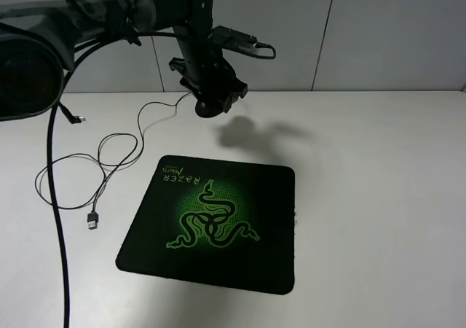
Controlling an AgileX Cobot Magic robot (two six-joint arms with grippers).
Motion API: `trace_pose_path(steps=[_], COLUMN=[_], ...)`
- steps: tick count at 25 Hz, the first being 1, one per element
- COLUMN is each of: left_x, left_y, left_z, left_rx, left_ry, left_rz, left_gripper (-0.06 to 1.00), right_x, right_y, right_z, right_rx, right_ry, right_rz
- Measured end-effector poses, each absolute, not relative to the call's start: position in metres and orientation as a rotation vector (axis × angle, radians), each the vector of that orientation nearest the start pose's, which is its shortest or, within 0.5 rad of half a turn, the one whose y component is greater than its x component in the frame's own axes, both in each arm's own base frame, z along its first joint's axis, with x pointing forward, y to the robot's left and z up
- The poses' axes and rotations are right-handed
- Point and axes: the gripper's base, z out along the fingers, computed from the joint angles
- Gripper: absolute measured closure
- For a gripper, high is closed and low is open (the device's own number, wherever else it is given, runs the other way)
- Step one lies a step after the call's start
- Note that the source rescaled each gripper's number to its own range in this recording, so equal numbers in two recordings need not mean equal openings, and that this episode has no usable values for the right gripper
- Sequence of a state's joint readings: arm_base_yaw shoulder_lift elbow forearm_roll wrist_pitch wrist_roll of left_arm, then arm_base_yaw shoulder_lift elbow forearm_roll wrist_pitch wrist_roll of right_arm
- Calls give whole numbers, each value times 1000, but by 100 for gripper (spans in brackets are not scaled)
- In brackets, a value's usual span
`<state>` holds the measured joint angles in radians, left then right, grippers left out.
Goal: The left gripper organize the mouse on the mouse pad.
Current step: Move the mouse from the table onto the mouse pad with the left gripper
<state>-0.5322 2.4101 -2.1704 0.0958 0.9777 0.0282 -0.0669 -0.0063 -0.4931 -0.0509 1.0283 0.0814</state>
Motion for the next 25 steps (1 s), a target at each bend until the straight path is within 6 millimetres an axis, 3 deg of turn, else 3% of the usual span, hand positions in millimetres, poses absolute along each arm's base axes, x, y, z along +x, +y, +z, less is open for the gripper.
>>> trace_pose_path(steps=[8, 12, 25], left_x=[437, 430, 380], left_y=[-257, -265, -321], left_z=[203, 210, 205], left_rx=[787, 794, 1003], left_ry=[2735, 2735, 2713], left_rz=[-108, -163, -186], left_gripper=[94, 94, 94], right_x=[-4, -4, -4], right_y=[-4, -4, -4], right_z=[278, 278, 278], right_rx=[150, 150, 150], right_ry=[2006, 2006, 2006], right_rz=[-51, -51, -51])
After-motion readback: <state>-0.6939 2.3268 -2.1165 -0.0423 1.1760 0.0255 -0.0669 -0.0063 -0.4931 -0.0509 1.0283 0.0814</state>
